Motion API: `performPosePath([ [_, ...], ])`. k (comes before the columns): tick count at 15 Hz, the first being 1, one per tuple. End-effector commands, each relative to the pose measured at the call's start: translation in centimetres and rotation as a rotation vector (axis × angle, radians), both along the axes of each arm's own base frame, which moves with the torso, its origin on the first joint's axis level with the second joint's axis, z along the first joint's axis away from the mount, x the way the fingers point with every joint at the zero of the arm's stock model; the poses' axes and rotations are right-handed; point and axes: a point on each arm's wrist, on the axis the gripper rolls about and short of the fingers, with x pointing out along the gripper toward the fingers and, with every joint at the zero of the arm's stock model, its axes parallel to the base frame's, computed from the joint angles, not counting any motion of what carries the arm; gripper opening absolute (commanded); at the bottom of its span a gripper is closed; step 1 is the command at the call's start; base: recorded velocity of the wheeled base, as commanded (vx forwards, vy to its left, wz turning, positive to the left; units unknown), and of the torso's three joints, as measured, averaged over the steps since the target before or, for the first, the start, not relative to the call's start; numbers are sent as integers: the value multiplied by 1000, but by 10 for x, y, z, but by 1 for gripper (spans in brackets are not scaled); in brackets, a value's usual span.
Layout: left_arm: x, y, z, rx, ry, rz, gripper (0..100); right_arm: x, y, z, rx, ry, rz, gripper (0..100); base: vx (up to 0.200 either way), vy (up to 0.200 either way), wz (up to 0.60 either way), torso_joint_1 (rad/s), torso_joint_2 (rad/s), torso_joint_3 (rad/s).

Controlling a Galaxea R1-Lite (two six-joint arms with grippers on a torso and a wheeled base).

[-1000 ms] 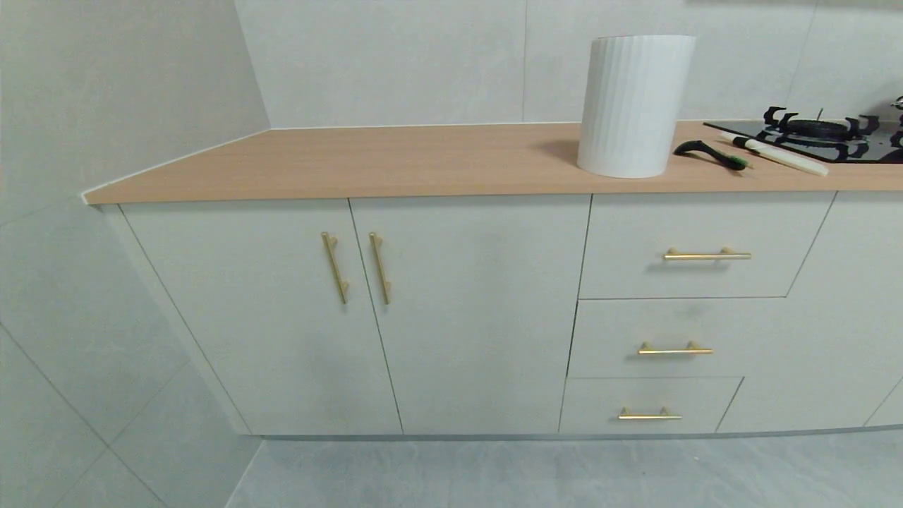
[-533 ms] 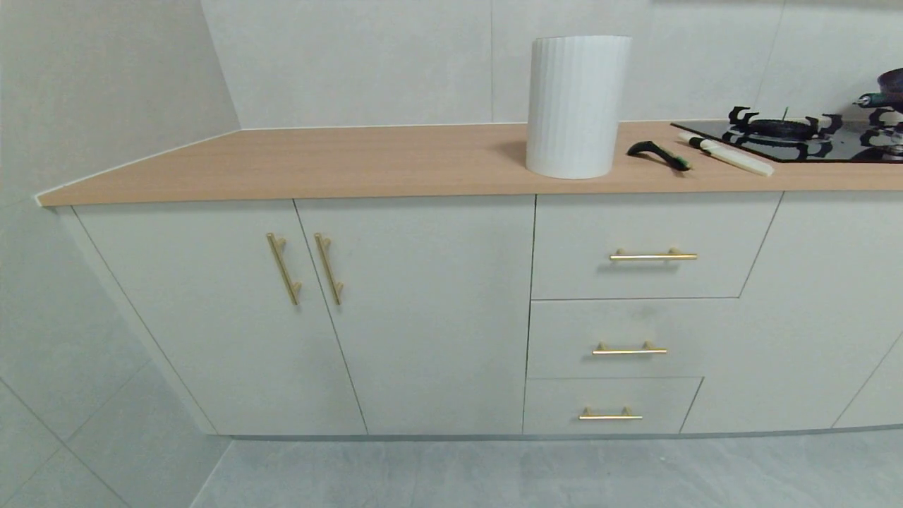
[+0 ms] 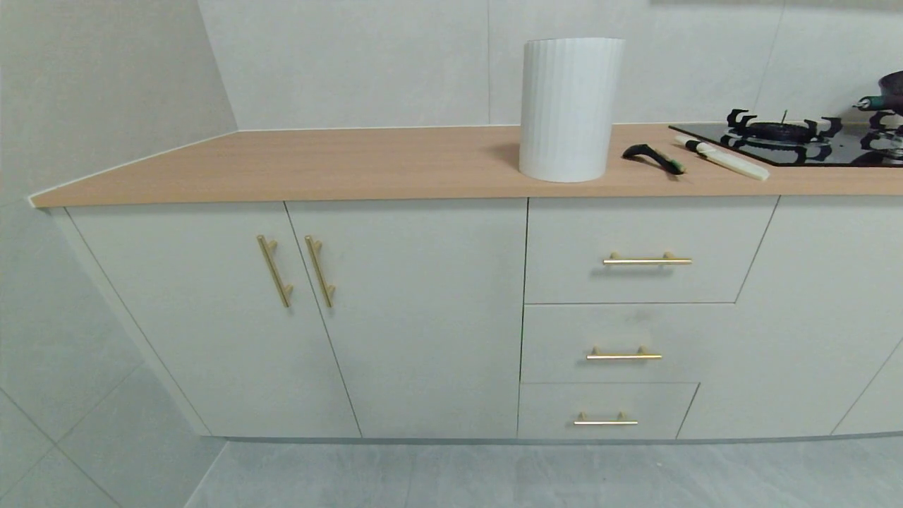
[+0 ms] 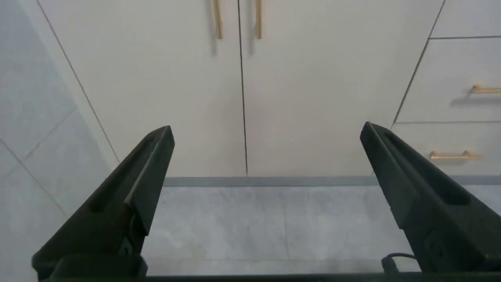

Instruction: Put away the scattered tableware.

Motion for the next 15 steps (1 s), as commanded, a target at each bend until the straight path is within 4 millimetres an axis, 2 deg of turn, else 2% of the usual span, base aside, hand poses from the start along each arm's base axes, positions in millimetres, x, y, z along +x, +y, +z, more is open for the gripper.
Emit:
performPosePath([
  [1, 0, 0, 0, 0, 1, 1, 100, 0, 0, 0, -1, 2, 0, 100, 200, 0, 0, 2, -2, -2],
  [2, 0, 0, 0, 0, 1, 1, 100, 0, 0, 0, -1, 2, 0, 100, 200, 0, 0, 2, 2, 7],
  [9, 0, 0, 0, -1, 1, 2, 100, 0, 0, 0, 10, -1, -3, 100, 0, 0, 0, 0, 0, 0],
  [10, 0, 0, 0, -1, 1, 2, 100, -1, 0, 5, 17, -26, -1, 100, 0, 0, 0, 0, 0, 0],
  [11, 0, 0, 0, -1, 1, 2, 100, -9, 0, 37, 101, -119, 18, 100, 0, 0, 0, 0, 0, 0],
  [12, 0, 0, 0, -1, 1, 2, 100, -7, -1, 54, 138, -100, 51, 100, 0, 0, 0, 0, 0, 0],
  [14, 0, 0, 0, -1, 1, 2, 100, 11, -1, 61, 109, 71, 167, 100, 0, 0, 0, 0, 0, 0],
  [15, 0, 0, 0, -1, 1, 2, 100, 11, -1, 61, 109, 71, 167, 100, 0, 0, 0, 0, 0, 0],
])
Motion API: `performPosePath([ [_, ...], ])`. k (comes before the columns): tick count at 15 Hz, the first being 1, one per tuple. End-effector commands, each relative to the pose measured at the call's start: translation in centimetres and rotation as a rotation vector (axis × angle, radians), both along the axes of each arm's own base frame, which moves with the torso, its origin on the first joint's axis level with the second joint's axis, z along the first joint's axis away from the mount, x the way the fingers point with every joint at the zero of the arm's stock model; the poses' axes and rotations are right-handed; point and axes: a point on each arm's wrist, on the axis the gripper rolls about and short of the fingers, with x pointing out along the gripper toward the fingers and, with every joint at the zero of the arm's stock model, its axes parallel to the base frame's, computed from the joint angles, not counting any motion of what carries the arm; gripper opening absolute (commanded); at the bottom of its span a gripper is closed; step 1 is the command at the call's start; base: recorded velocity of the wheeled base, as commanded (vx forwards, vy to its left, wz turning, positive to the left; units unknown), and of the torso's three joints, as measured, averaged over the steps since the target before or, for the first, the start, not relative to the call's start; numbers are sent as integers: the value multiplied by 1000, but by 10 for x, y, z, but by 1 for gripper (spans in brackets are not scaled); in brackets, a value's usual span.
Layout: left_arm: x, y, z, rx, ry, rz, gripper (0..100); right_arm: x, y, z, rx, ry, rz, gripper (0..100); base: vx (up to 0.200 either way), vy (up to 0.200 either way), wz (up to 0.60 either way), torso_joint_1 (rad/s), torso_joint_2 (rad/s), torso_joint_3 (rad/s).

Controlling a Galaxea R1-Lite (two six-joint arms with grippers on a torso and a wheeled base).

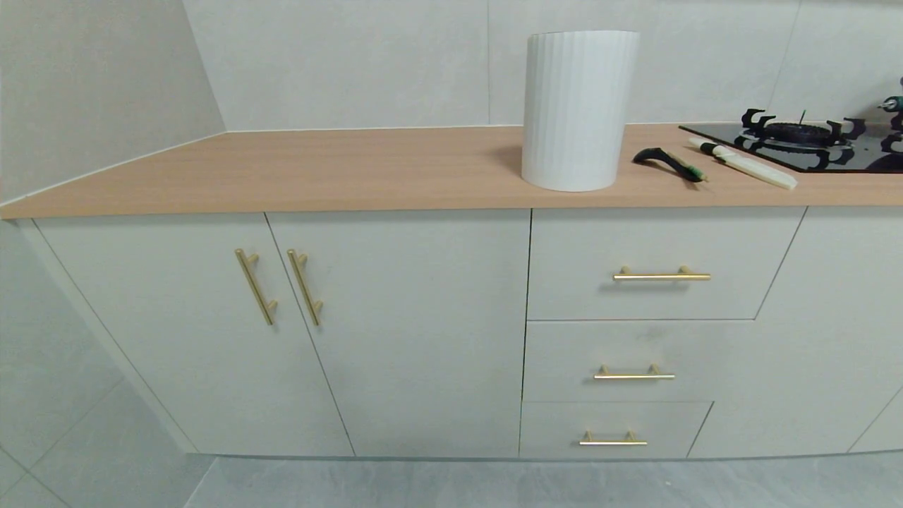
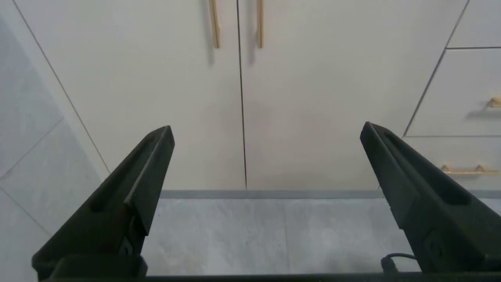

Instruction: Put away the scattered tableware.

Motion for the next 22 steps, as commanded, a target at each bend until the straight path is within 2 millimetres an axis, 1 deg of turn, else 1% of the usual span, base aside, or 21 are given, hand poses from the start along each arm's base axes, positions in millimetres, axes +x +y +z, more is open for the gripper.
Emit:
performPosePath([
  [1, 0, 0, 0, 0, 1, 0, 100, 41, 6, 26, -36, 263, 189, 100, 0, 0, 0, 0, 0, 0],
  [3, 0, 0, 0, 0, 1, 0, 100, 77, 15, 40, -60, 420, 223, 100, 0, 0, 0, 0, 0, 0],
  [4, 0, 0, 0, 0, 1, -1, 100, 100, 21, 44, -70, 502, 229, 100, 0, 0, 0, 0, 0, 0],
  [5, 0, 0, 0, 0, 1, 0, 100, 121, 27, 46, -80, 571, 230, 100, 0, 0, 0, 0, 0, 0],
  [6, 0, 0, 0, 0, 1, -1, 100, 138, 31, 46, -84, 607, 229, 100, 0, 0, 0, 0, 0, 0],
  [7, 0, 0, 0, 0, 1, 0, 100, 170, 39, 39, -93, 659, 221, 100, 0, 0, 0, 0, 0, 0],
  [8, 0, 0, 0, 0, 1, 0, 100, 191, 44, 34, -94, 657, 219, 100, 0, 0, 0, 0, 0, 0],
  [9, 0, 0, 0, 0, 1, 0, 100, 206, 47, 28, -93, 654, 216, 100, 0, 0, 0, 0, 0, 0],
  [10, 0, 0, 0, 0, 1, 0, 100, 228, 52, 17, -94, 660, 206, 100, 0, 0, 0, 0, 0, 0],
  [11, 0, 0, 0, 0, 1, 0, 100, 245, 55, 6, -98, 683, 195, 100, 0, 0, 0, 0, 0, 0],
  [12, 0, 0, 0, 0, 1, 0, 100, 257, 56, -3, -102, 704, 179, 100, 0, 0, 0, 0, 0, 0],
  [13, 0, 0, 0, 0, 1, 0, 100, 272, 59, -19, -115, 730, 142, 100, 0, 0, 0, 0, 0, 0],
  [15, 0, 0, 0, 0, 1, 0, 100, 289, 62, -46, -133, 757, 103, 100, 0, 0, 0, 0, 0, 0],
  [16, 0, 0, 0, 0, 1, -1, 100, 301, 62, -64, -134, 760, 83, 100, 0, 0, 0, 0, 0, 0],
  [17, 0, 0, 0, 0, 1, 0, 100, 309, 60, -78, -131, 759, 59, 100, 0, 0, 0, 0, 0, 0],
  [19, 0, 0, 0, 0, 1, 0, 100, 323, 58, -96, -125, 703, 18, 100, 0, 0, 0, 0, 0, 0],
  [22, 0, 0, 0, 0, 1, 0, 100, 334, 60, -123, -120, 642, 11, 100, 0, 0, 0, 0, 0, 0],
])
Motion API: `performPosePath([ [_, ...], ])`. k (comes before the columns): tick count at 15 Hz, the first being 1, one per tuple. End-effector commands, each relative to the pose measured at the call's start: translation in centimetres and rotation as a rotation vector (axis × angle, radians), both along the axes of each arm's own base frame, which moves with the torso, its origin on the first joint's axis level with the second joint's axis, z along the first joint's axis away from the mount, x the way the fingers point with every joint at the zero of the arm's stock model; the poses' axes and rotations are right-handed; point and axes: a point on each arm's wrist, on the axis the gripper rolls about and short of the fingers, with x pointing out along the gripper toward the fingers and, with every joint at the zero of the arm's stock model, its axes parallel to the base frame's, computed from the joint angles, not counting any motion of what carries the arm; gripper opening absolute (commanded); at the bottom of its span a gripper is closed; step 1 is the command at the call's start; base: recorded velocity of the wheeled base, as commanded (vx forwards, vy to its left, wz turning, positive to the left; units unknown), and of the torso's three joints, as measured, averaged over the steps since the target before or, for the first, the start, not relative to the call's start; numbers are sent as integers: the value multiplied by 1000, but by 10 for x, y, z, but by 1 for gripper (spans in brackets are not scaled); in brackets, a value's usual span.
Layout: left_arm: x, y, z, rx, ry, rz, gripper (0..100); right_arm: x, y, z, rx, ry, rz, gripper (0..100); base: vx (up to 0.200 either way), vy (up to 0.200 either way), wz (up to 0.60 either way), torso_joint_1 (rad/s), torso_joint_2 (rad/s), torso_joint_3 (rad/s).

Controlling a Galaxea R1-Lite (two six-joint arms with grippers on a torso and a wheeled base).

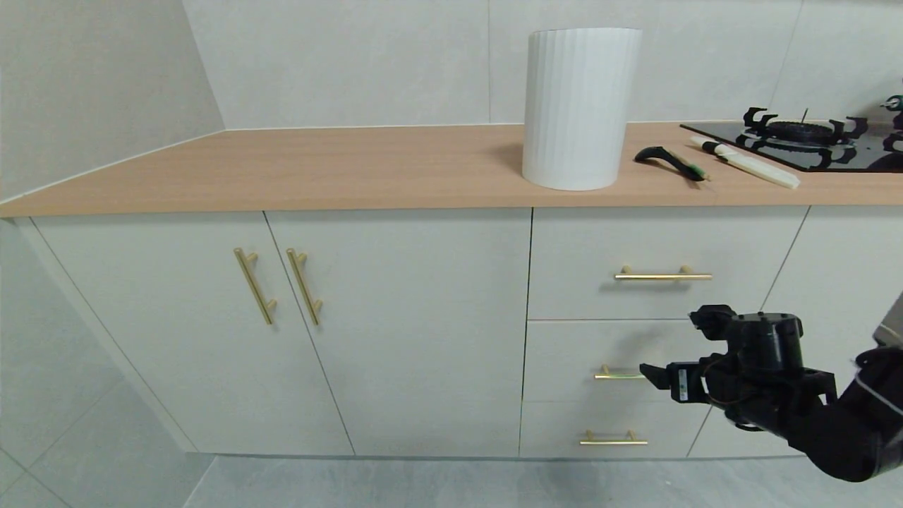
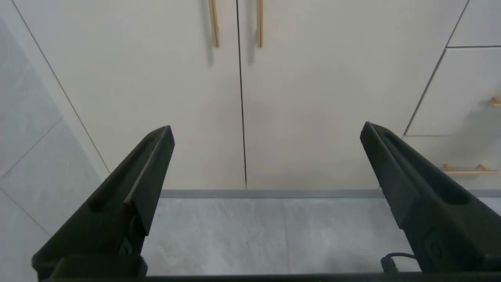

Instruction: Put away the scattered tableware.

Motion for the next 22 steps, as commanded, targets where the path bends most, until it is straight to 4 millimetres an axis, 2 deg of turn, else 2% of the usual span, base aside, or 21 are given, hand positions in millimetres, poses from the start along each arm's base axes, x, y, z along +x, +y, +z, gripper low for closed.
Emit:
performPosePath([
  [1, 0, 0, 0, 0, 1, 1, 100, 8, 0, -50, -20, 72, -9, 100, 0, 0, 0, 0, 0, 0],
  [4, 0, 0, 0, 0, 1, 1, 100, 22, 1, -70, -23, 1, -38, 100, 0, 0, 0, 0, 0, 0],
  [12, 0, 0, 0, 0, 1, 1, 100, 56, -6, -84, -9, -68, -109, 100, 0, 0, 0, 0, 0, 0],
  [22, 0, 0, 0, 0, 1, -1, 100, 52, -7, -94, -23, 10, -113, 100, 0, 0, 0, 0, 0, 0],
])
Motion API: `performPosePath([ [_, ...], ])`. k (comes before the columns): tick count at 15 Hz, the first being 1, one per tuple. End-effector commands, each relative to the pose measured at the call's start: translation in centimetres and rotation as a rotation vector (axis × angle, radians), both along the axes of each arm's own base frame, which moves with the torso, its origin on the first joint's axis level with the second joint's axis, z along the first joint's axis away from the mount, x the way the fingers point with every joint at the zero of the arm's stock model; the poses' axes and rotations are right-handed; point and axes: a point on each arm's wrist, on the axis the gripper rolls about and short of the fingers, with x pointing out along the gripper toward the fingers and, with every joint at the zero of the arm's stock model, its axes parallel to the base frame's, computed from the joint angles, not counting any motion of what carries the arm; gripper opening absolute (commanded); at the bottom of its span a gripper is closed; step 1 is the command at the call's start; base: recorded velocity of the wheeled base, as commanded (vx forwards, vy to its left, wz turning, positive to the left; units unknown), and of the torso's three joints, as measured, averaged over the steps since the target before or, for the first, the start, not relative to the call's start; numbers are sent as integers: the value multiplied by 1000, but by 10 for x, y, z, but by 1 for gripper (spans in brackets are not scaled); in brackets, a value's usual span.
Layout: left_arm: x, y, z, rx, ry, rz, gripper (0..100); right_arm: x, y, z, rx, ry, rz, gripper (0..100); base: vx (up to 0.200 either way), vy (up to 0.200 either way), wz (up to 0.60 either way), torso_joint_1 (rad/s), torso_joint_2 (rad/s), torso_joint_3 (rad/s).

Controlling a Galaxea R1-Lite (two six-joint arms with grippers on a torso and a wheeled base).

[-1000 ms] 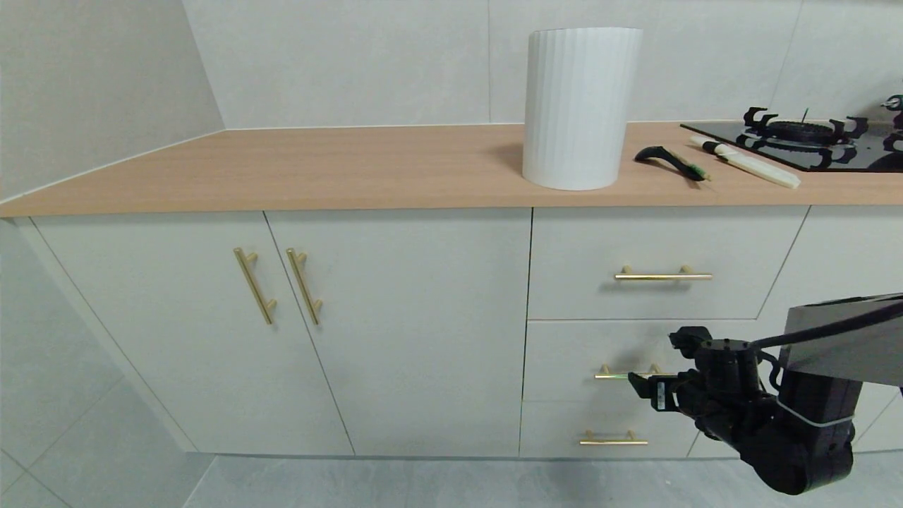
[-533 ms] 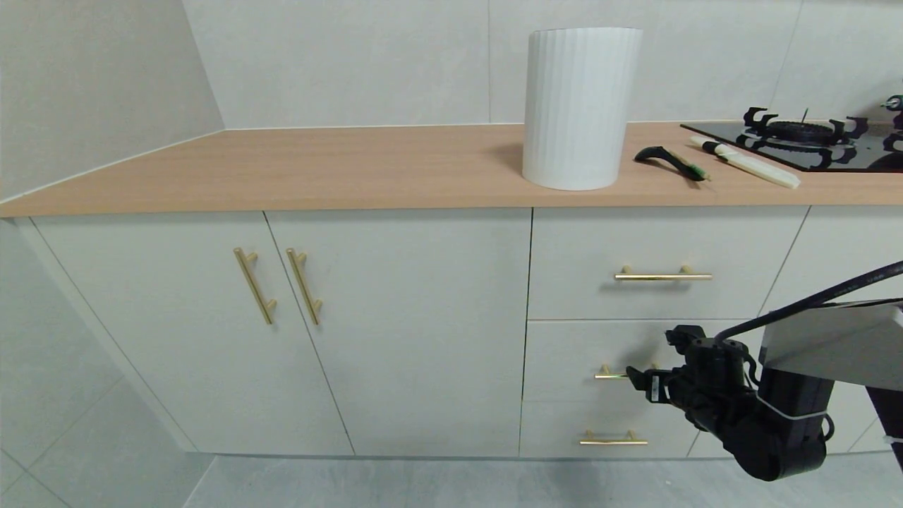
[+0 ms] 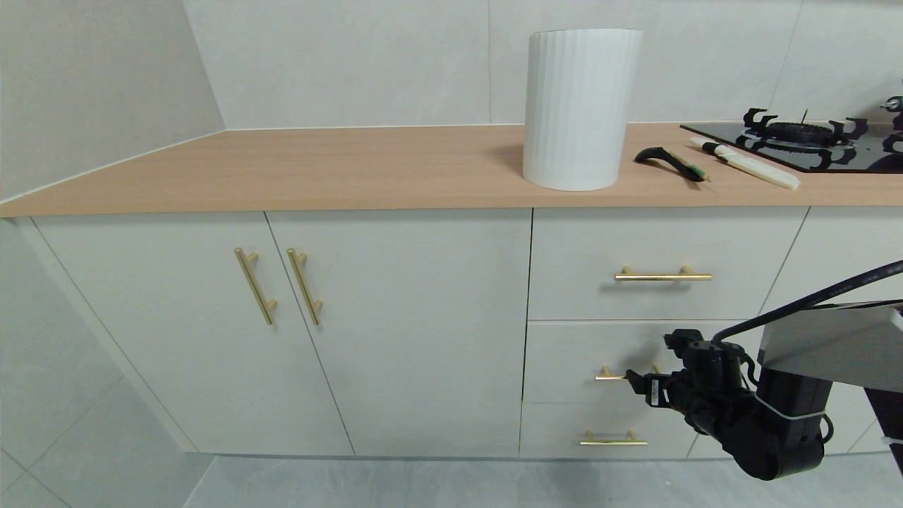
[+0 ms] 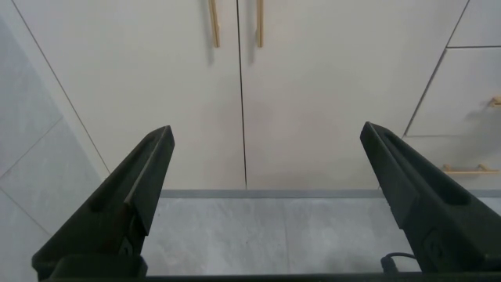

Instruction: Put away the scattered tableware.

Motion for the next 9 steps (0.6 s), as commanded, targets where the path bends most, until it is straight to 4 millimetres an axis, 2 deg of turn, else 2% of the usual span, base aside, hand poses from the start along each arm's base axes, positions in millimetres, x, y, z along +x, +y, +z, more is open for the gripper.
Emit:
performPosePath([
  [1, 0, 0, 0, 0, 1, 0, 100, -1, 1, -2, -4, 11, 3, 100, 0, 0, 0, 0, 0, 0],
  [6, 0, 0, 0, 0, 1, -1, 100, -3, 0, -2, -6, 20, 2, 100, 0, 0, 0, 0, 0, 0],
  [9, 0, 0, 0, 0, 1, 0, 100, -35, -1, 25, -19, 75, 26, 100, 0, 0, 0, 0, 0, 0],
])
